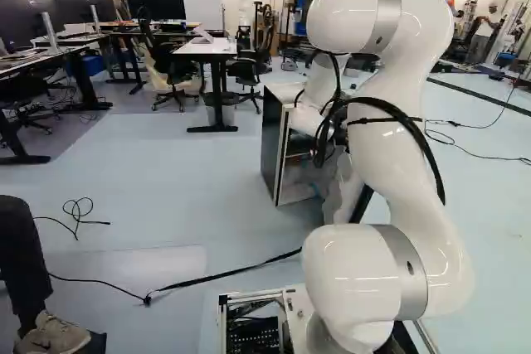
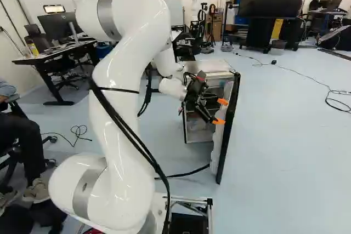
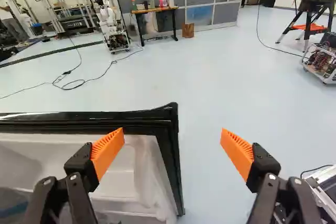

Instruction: Open the fridge door

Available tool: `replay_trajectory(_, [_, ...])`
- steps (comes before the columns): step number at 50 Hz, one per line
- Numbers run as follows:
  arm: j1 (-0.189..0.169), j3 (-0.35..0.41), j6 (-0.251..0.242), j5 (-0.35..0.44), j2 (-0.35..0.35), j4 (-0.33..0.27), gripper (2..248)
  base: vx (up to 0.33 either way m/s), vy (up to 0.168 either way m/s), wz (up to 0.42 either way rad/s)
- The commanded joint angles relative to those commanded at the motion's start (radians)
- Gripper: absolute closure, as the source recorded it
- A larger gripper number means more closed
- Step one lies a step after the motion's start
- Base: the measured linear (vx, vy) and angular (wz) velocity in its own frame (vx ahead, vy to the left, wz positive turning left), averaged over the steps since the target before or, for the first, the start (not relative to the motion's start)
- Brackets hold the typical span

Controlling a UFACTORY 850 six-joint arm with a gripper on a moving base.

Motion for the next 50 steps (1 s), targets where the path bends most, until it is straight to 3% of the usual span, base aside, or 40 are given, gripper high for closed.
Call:
replay_trajectory(37, [-0.156, -0.135, 0.000, 0.000, -0.068, 0.000, 3, 0.000, 0.000, 0.000])
replay_trajectory(50, [-0.171, -0.151, 0.000, 0.000, -0.077, 0.000, 3, 0.000, 0.000, 0.000])
